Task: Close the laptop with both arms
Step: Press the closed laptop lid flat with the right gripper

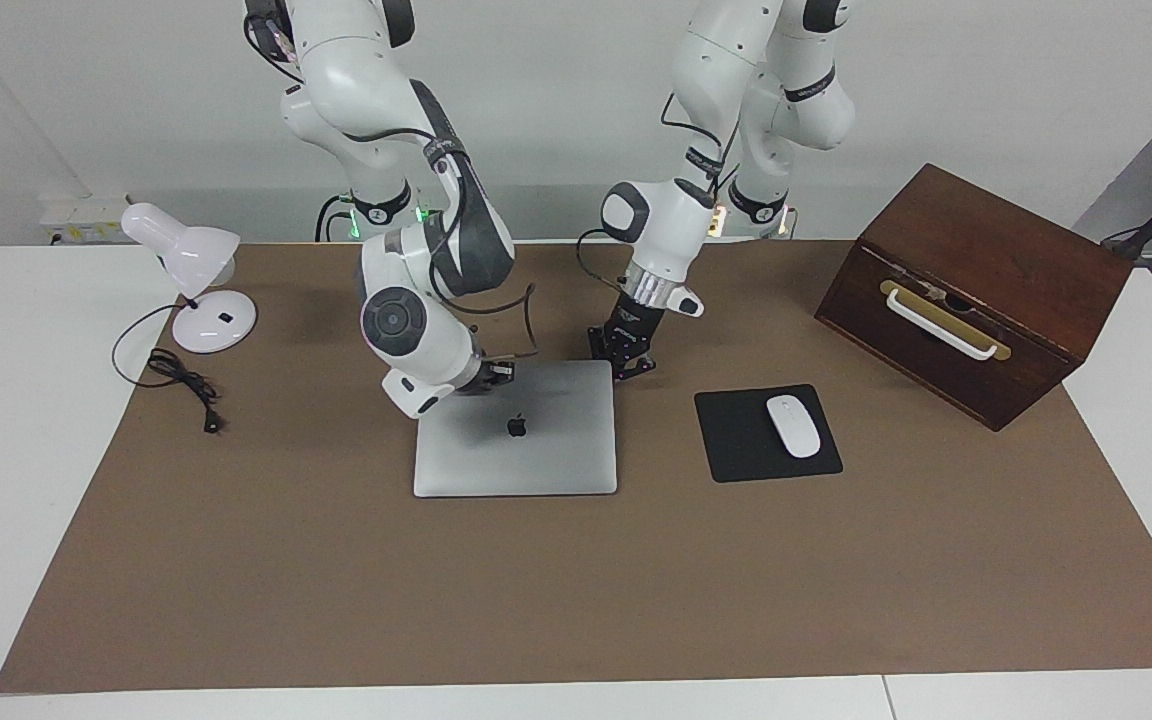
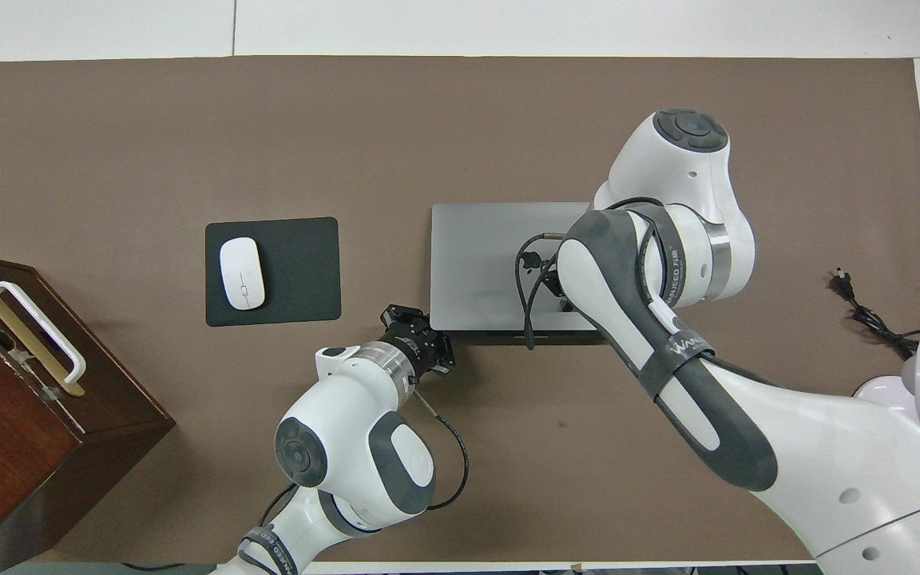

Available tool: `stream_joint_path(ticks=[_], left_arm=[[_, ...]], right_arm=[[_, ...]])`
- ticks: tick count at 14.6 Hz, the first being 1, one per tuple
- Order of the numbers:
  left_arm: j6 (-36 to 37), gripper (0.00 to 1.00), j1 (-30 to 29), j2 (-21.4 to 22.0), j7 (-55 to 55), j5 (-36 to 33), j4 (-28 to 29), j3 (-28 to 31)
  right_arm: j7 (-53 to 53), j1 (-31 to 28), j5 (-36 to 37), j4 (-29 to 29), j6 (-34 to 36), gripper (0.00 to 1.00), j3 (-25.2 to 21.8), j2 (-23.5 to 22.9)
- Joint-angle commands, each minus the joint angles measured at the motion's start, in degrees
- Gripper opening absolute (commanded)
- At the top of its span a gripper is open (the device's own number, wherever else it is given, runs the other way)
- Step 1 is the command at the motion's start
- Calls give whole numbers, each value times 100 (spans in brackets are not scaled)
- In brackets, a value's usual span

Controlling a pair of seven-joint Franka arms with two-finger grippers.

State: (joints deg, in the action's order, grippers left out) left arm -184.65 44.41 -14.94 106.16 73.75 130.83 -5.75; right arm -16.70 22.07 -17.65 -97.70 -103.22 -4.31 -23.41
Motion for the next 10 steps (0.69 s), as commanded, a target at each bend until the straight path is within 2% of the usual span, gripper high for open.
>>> stream_joint_path(ticks=[1, 10], left_arm=[[70, 0, 94, -159, -113, 166, 461, 30], [70, 0, 94, -159, -113, 202, 461, 30]], right_arm=[[-184, 7, -142, -285, -216, 0, 36, 188], [-237, 7, -133, -144, -146, 0, 53, 197]])
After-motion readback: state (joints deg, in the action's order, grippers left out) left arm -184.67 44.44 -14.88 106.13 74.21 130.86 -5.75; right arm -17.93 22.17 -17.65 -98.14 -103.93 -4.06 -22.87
